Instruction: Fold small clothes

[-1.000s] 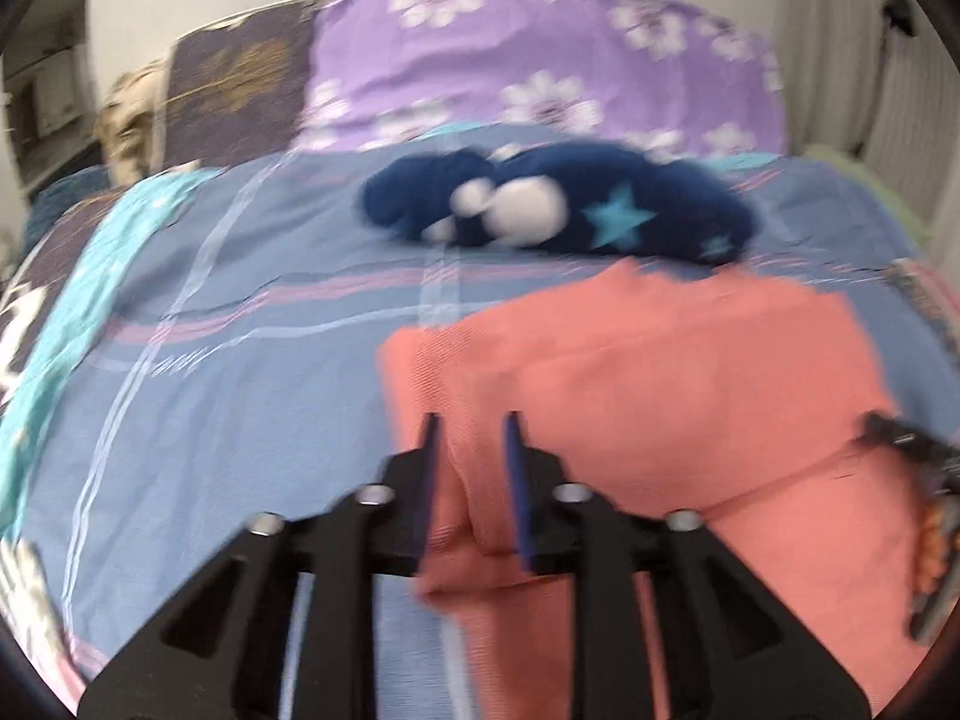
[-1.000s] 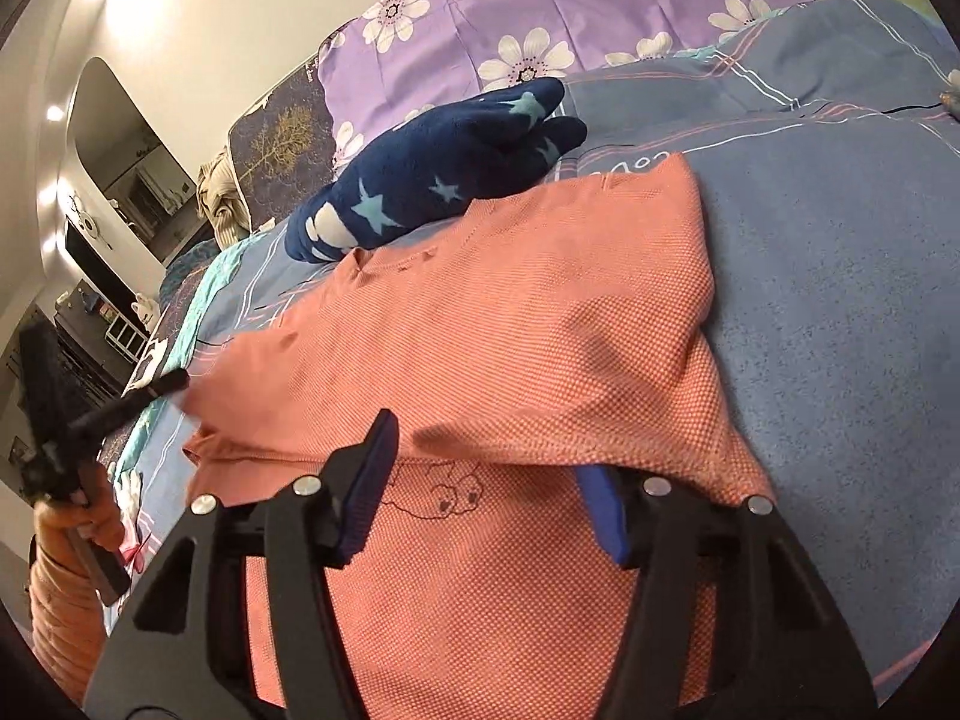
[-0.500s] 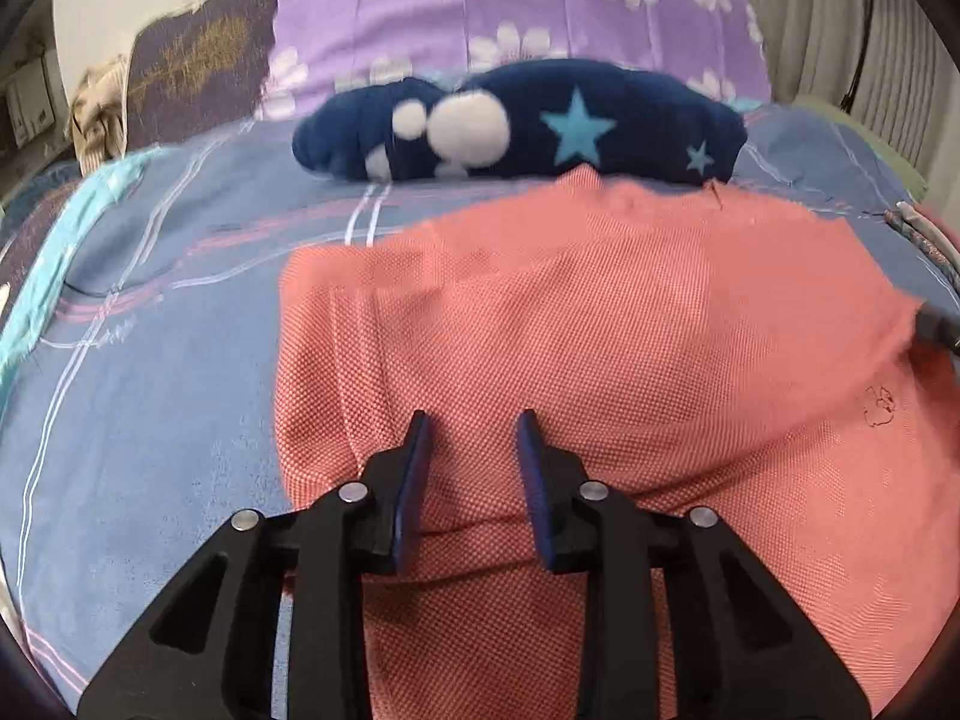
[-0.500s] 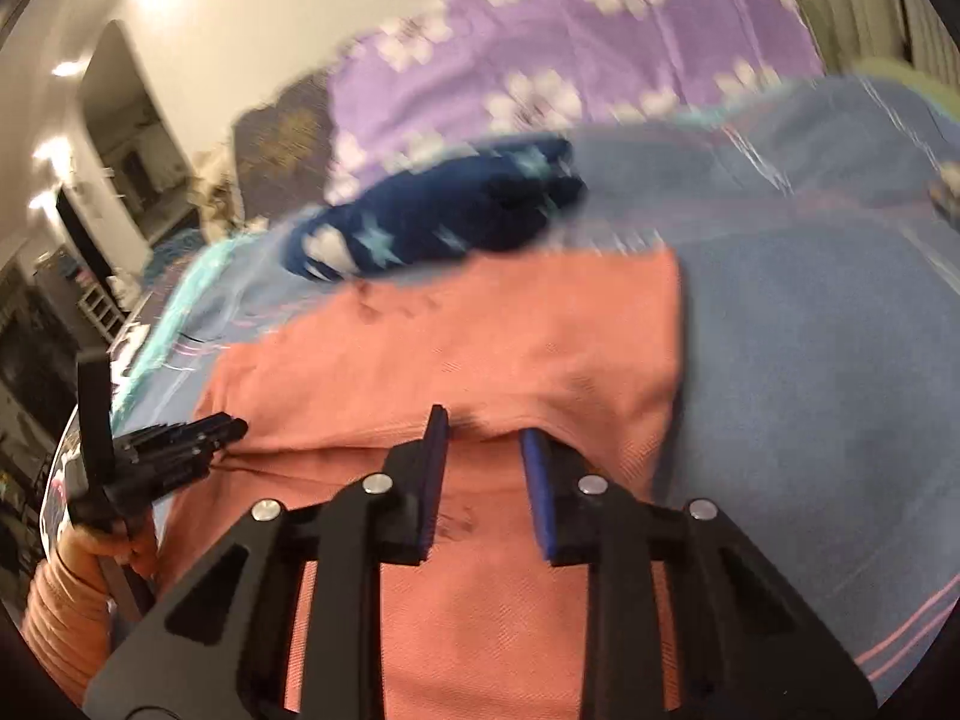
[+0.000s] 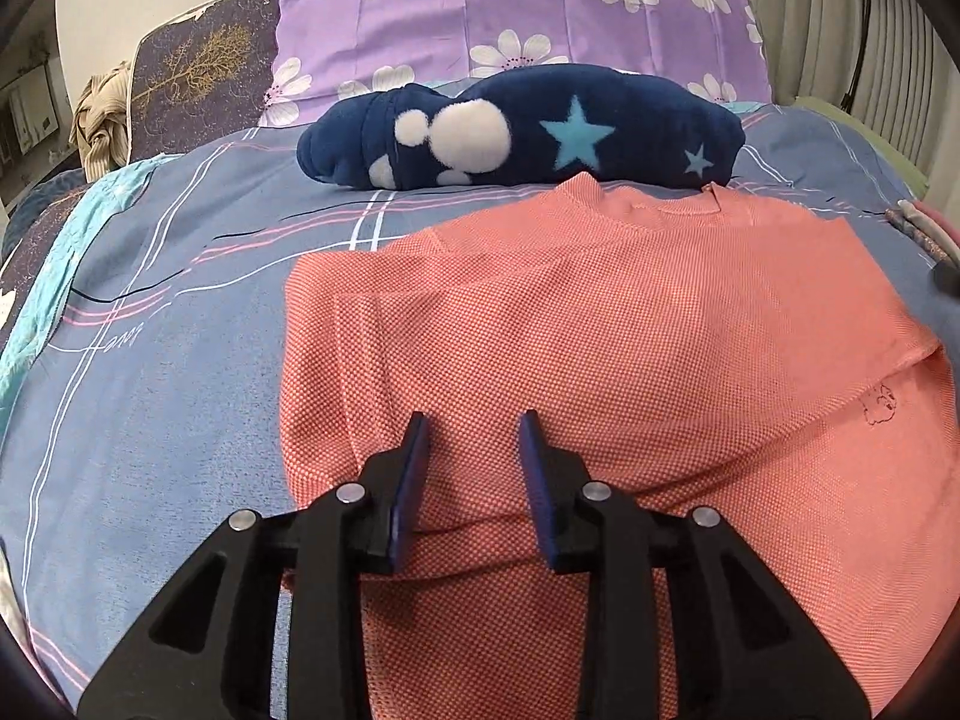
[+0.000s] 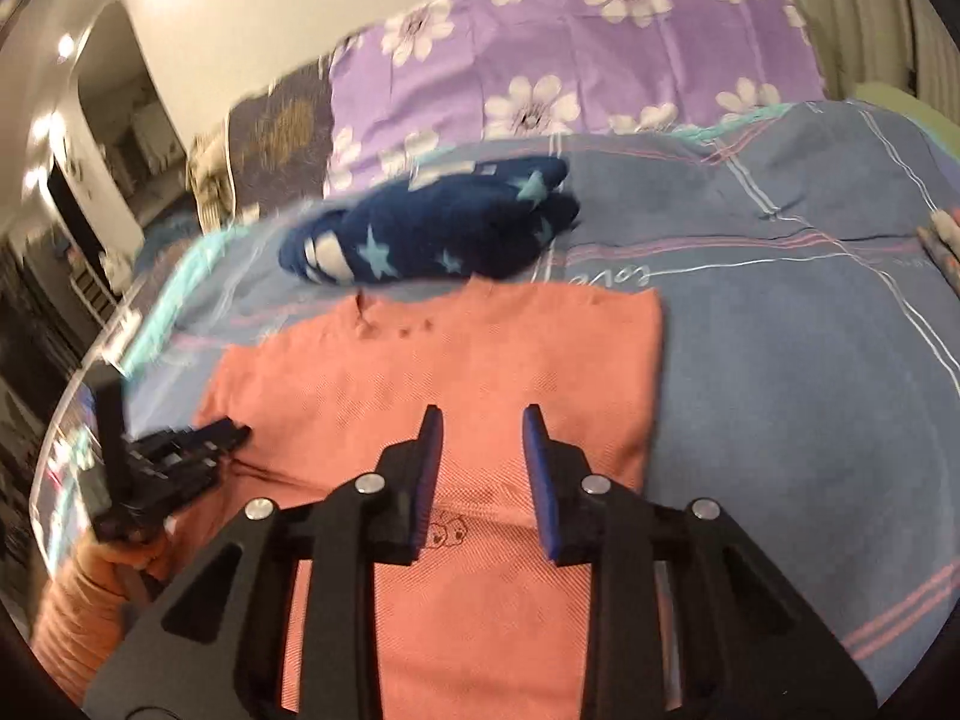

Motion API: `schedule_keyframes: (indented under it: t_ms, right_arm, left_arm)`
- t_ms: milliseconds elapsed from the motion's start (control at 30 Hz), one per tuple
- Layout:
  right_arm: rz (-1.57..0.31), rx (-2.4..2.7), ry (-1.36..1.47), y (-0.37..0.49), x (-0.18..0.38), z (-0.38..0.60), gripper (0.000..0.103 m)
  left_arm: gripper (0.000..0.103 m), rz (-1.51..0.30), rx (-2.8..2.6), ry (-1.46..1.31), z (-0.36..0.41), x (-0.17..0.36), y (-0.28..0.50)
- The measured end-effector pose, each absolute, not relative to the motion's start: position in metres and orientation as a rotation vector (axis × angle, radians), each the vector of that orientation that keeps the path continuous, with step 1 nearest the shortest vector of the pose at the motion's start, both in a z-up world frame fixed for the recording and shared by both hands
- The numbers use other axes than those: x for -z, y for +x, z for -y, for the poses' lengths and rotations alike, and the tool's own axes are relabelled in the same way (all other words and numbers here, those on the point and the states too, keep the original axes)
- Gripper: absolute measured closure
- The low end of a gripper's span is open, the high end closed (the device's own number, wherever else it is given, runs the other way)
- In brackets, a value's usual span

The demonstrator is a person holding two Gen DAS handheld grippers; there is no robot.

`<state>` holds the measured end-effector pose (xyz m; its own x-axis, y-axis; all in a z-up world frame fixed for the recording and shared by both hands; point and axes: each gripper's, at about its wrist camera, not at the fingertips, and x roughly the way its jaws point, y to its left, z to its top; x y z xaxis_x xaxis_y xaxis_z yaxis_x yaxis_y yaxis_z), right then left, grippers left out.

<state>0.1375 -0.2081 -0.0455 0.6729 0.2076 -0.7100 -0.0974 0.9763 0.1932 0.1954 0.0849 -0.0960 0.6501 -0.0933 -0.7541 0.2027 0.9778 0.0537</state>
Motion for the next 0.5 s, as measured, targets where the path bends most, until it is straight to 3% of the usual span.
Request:
schedule_keyframes:
  t_ms: [100,333,400,500]
  right_arm:
    - [-0.929,-0.088,0.067,0.152,0.092,0.204,0.074]
    - [-0.878,-0.054,-0.051,0.136,0.078,0.196,0.068]
    - [-0.844,-0.068,0.029,0.138,0.065,0.207,0.069]
    - [-0.763,-0.082,0.043,0.147,0.049,0.215,0.069]
  left_arm:
    - [0.069,-0.846,0.17,0.135,-0.085,0.096,0.195]
    - [0.067,-0.837,0.177,0.125,-0.086,0.095,0.194]
    - [0.058,-0.828,0.209,0.098,-0.089,0.089,0.191]
    - [0.055,-0.785,0.275,0.06,-0.091,0.072,0.18]
